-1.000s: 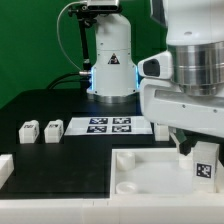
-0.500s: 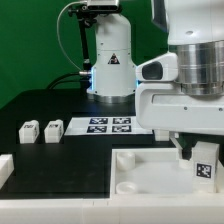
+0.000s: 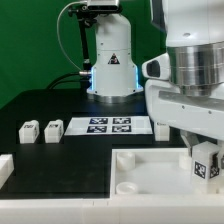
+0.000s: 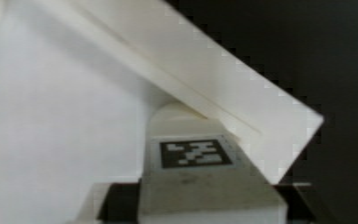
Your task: Assemble one leg
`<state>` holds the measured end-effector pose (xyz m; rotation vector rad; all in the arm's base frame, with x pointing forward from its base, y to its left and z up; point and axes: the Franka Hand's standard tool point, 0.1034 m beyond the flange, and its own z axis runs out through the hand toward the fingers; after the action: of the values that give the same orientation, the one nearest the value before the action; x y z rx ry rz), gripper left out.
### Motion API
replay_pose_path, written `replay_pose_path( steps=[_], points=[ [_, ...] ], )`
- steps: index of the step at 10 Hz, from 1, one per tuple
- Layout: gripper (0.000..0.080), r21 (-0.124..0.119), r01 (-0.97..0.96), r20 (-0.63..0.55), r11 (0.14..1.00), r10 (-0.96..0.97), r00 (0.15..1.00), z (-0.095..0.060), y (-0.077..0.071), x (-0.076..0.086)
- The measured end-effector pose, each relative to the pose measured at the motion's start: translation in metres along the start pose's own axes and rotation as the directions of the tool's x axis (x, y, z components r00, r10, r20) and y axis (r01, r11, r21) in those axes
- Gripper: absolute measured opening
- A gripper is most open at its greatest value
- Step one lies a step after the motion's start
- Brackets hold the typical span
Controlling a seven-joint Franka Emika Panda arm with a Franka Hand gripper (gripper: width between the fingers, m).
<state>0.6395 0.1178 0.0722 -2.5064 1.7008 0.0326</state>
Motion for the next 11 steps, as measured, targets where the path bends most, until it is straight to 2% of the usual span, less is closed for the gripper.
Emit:
replay_pose_path(
  steps=[1, 3, 6, 7, 8, 9, 10, 11],
  points=[
    [0.0298, 0.006, -0.189, 0.021, 0.982, 0.189, 0.982, 0.0004, -0.0003, 0.0018],
    [0.0296, -0.007, -0.467, 0.052, 0.884, 0.467, 0.883, 0.0037, -0.0015, -0.0007],
    [0.0296, -0.013, -0.667, 0.044, 0.745, 0.667, 0.743, 0.0047, -0.0013, -0.0019],
    [0.0296, -0.013, -0.651, 0.043, 0.759, 0.651, 0.758, 0.0051, -0.0009, -0.0021],
    [0.0377, -0.013, -0.65, 0.042, 0.759, 0.65, 0.759, 0.0054, -0.0008, -0.0024],
    [0.0514, -0.013, -0.65, 0.042, 0.76, 0.65, 0.759, 0.0054, -0.0008, -0.0025],
    [0.0514, -0.014, -0.65, 0.043, 0.76, 0.65, 0.759, 0.0055, -0.0008, -0.0027],
    [0.0621, -0.013, -0.639, 0.046, 0.769, 0.638, 0.768, 0.0043, -0.0008, -0.0071]
  ],
)
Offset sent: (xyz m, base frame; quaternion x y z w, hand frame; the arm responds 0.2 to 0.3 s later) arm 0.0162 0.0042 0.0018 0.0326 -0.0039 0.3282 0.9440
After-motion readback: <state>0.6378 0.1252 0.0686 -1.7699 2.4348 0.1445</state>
